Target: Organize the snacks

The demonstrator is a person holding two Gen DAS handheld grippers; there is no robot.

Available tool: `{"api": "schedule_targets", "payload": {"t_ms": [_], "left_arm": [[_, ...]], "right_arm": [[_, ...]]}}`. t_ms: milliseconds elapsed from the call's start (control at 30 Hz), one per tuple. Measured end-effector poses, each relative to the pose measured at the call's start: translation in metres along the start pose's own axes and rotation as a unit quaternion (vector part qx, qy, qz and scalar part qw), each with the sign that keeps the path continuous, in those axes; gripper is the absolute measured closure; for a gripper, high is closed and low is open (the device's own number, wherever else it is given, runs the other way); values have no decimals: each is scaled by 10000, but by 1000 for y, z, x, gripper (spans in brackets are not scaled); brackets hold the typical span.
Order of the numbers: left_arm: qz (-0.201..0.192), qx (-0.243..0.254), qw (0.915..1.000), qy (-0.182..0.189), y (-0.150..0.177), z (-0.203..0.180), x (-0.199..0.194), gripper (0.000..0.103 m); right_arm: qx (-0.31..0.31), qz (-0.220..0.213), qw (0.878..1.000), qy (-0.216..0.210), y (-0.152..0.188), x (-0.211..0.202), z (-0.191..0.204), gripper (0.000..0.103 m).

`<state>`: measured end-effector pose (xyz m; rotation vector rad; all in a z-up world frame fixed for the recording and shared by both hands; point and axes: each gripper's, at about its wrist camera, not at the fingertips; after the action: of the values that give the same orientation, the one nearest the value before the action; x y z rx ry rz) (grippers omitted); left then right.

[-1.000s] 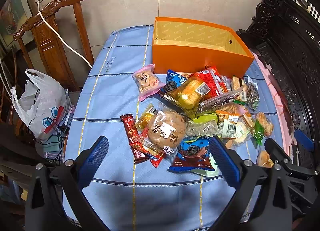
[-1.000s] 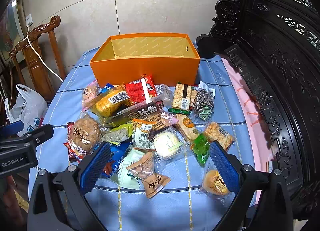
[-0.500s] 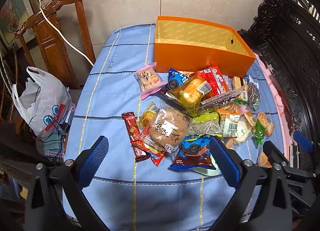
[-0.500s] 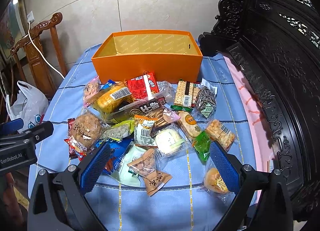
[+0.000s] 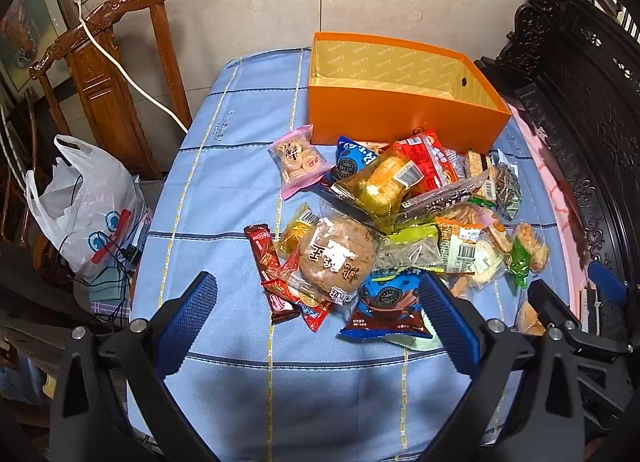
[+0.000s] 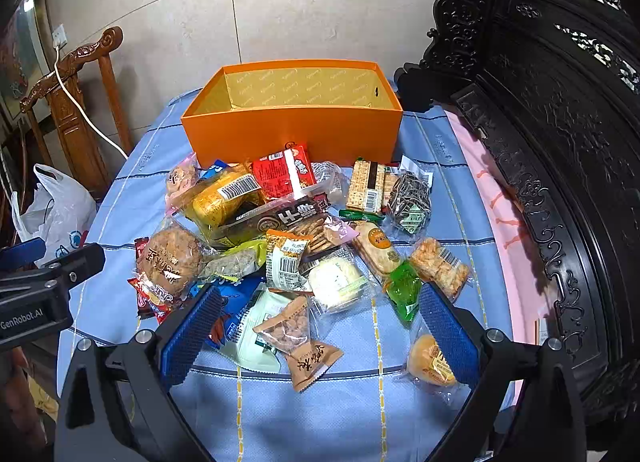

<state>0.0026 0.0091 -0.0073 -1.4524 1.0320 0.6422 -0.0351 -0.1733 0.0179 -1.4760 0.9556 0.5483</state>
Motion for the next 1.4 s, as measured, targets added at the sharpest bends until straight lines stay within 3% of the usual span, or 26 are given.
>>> {"api": "schedule_targets", "payload": {"t_ms": [400,500,667,767,900,1033,1133,1300,1400], "left_arm": [[24,1,10000,15,1,-1,0,4],[79,-81,9999,56,2,3,4,4],[286,-206,9988,349,6,15,22,4],[499,-44,9976,478,12,22,44,4],[880,-247,9943,543,21,32,73,4],[956,-340,9922,719,16,37,93,4],[1067,-108,9913,764,7,36,110,4],[1291,202,9890,695,0,27,138,4],[1491,753,9857,234,5,12,157,4]], "right_arm": [[48,-7,10000,-17,0,1,-2,4],[88,164,9998,-9,3,4,-6,4],[196,102,9993,-307,17,11,-17,4],[277,359,9973,-586,29,25,-24,4],[406,725,9957,-400,46,45,-38,4],[515,923,9942,-198,56,60,-56,4],[615,885,9941,-144,60,68,-69,4],[883,1183,9890,-100,63,84,-90,4],[929,1252,9877,-94,61,88,-98,4]]}}
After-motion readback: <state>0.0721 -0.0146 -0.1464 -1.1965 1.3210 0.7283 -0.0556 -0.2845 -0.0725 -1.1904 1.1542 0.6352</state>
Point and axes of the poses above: each gripper's, at about its wrist camera, not at the fingertips, and x roughly the way its jaws point, z to its left, y to its underside, and after that the axes turned 11 degrees about y, right-handed
